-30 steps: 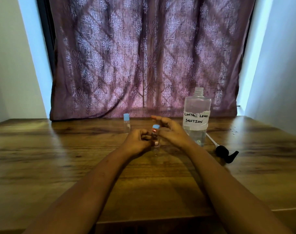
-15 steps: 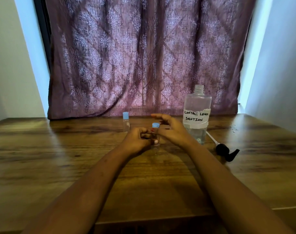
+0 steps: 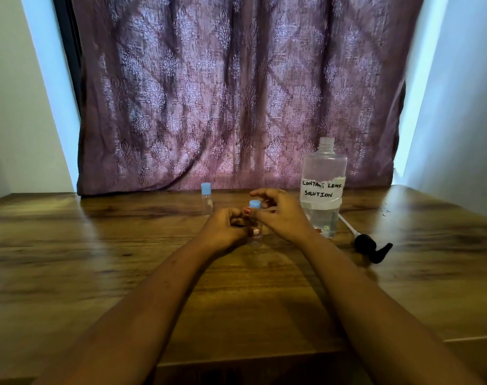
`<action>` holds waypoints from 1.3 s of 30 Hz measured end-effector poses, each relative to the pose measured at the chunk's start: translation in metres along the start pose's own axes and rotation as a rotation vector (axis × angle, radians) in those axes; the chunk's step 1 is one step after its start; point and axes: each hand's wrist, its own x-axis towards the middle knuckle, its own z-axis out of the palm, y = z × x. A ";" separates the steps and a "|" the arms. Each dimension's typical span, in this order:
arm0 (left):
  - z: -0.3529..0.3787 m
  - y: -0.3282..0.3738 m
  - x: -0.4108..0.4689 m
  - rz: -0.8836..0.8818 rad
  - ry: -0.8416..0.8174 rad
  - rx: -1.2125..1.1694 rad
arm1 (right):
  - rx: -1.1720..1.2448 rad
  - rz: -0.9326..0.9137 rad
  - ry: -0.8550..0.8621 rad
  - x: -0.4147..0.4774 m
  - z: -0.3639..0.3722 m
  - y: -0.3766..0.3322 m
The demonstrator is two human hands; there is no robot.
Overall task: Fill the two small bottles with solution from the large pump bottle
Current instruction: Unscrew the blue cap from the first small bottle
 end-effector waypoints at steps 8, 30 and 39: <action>0.001 0.000 0.001 -0.018 0.004 0.001 | 0.098 0.015 -0.089 0.000 -0.007 -0.004; 0.002 0.004 -0.003 0.014 -0.006 0.022 | -0.038 -0.003 -0.029 0.003 0.003 0.004; 0.002 0.009 -0.006 -0.028 -0.012 -0.004 | 0.327 -0.025 0.263 0.004 -0.018 -0.006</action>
